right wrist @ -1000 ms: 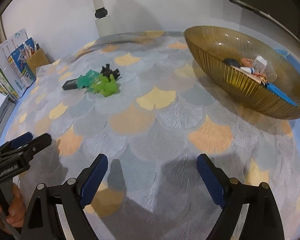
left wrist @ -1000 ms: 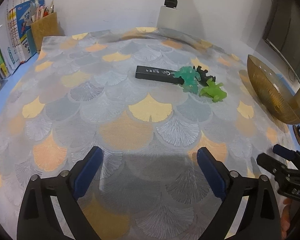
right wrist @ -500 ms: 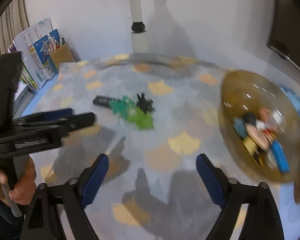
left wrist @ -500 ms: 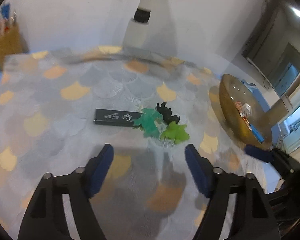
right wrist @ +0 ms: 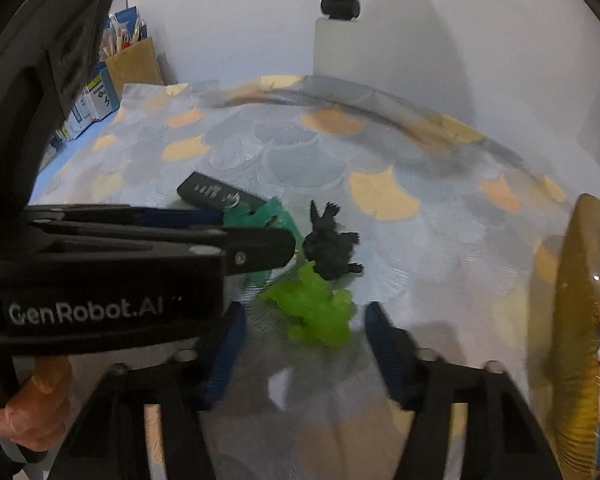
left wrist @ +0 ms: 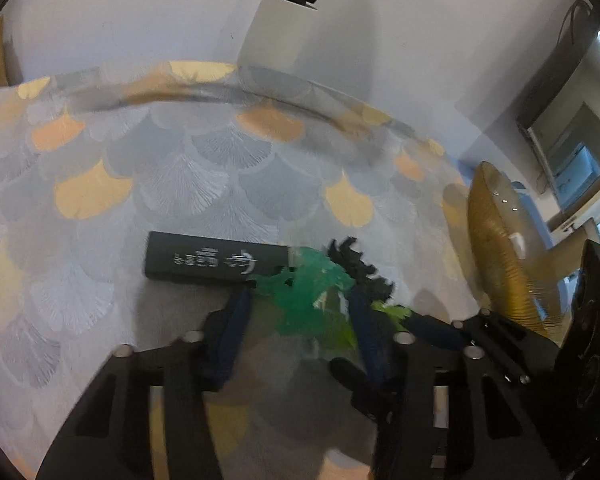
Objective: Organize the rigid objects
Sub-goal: 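Move both open grippers back toward the green toys beside the black box, then grasp the lime-green toy with the right gripper while the left grasps the dark-green toy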
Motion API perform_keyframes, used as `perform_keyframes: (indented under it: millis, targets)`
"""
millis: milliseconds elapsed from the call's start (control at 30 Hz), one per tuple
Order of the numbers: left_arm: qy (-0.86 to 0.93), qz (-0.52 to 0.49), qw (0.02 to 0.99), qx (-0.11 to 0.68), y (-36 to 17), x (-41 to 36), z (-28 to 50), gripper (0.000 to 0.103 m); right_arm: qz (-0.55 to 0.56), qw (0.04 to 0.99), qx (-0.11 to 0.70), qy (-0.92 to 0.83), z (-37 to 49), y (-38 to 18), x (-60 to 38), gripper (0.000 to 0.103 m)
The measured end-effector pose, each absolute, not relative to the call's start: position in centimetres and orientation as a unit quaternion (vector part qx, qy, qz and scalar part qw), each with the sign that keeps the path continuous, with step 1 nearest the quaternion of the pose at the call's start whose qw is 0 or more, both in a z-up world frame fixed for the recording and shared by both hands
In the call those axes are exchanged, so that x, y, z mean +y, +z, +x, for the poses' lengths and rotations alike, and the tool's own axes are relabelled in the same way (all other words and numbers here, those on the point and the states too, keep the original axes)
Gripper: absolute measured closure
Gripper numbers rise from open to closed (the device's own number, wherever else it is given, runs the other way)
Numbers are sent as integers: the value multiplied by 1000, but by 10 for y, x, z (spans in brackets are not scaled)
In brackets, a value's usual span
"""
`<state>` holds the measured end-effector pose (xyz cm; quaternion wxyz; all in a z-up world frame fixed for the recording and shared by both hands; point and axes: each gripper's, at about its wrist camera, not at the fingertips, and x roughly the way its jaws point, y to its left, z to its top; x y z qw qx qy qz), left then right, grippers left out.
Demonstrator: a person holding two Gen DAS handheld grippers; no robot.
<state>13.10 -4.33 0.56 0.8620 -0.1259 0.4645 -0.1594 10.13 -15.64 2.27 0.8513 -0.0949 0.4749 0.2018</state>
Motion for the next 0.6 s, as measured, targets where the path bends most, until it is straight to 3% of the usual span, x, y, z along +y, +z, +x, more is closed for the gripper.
perform_keyframes:
  millis: [33, 100, 600]
  targets:
    - [-156, -120, 864, 462, 5, -44, 131, 74, -92, 854, 469, 203, 99, 24, -155, 68]
    - [-172, -127, 863, 459, 4, -44, 128, 82, -94, 858, 462, 206, 95, 24, -155, 69]
    - [-169, -107, 866, 458, 6, -21, 4, 82, -94, 874, 453, 149, -24, 45, -220, 69]
